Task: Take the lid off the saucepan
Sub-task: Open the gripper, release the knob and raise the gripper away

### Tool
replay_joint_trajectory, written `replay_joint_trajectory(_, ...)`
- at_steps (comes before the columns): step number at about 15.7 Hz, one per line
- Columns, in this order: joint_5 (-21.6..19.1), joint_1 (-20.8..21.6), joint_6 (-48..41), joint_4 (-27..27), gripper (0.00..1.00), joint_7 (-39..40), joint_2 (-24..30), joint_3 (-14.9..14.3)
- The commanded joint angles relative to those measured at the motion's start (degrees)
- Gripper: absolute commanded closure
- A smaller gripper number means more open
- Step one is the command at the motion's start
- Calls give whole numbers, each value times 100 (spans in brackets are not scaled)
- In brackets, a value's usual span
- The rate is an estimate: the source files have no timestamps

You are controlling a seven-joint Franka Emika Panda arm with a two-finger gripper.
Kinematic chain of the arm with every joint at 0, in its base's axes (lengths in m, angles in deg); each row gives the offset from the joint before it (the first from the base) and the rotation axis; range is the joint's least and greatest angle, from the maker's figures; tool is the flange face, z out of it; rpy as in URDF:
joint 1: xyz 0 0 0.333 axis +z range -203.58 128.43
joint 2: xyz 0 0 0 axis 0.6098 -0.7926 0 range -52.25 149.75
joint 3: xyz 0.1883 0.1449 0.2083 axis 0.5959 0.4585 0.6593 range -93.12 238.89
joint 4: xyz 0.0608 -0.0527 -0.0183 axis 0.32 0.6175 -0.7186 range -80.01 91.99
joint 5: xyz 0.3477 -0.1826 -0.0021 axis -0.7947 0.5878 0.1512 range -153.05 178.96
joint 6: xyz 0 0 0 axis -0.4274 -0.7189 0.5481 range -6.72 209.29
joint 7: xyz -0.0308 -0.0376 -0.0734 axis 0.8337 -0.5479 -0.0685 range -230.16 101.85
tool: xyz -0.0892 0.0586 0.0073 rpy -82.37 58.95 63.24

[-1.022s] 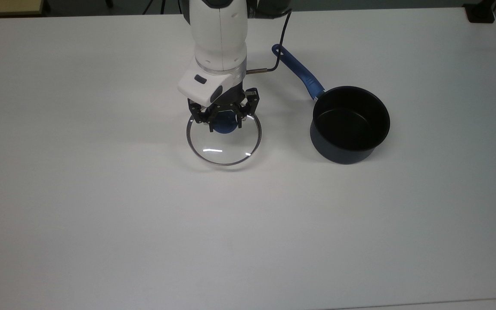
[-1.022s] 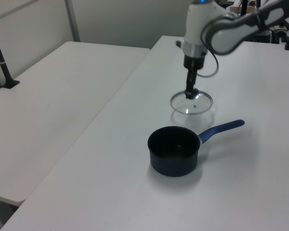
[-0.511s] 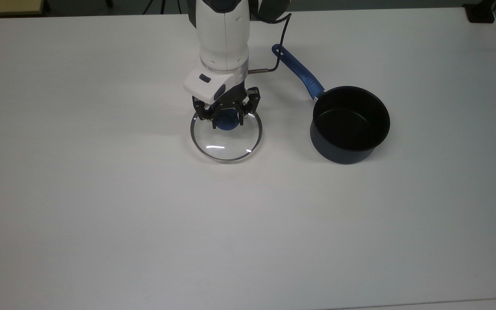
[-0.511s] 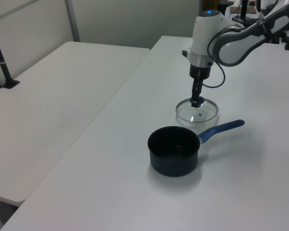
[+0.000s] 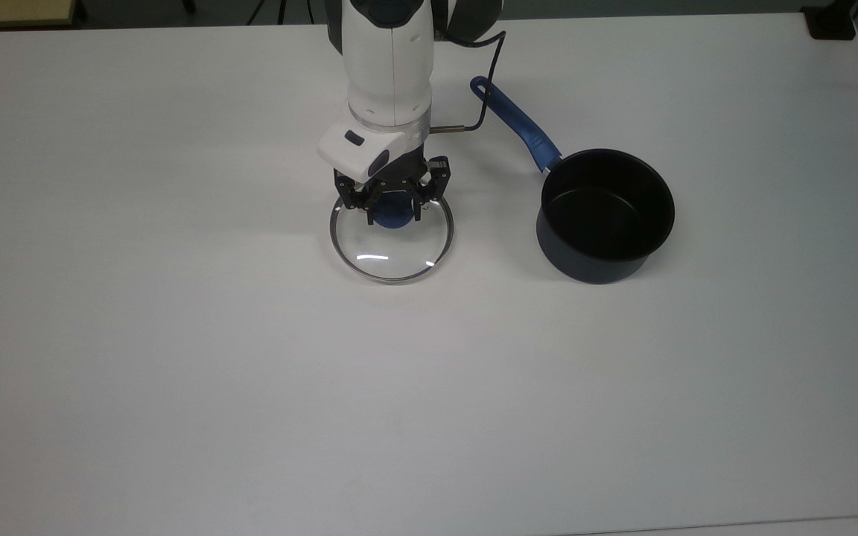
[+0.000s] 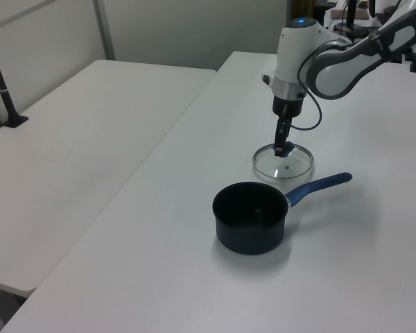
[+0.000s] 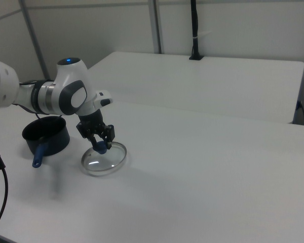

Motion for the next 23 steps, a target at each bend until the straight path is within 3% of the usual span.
replay_joint_trajectory(1,229,32,103,93,0,-187,113,1)
replay_joint_trajectory(5,229,-13,-203,-196,0,-187,200,-43)
replay_joint_trajectory(10,220,-13,-2574,-1321,0,-126,586,-218)
replay_joint_trajectory(16,202,-4,-3404,-1402,0,-362,1272,-342)
replay_joint_trajectory(23,202,-12,-3510,-1454,0,-661,1334,-377)
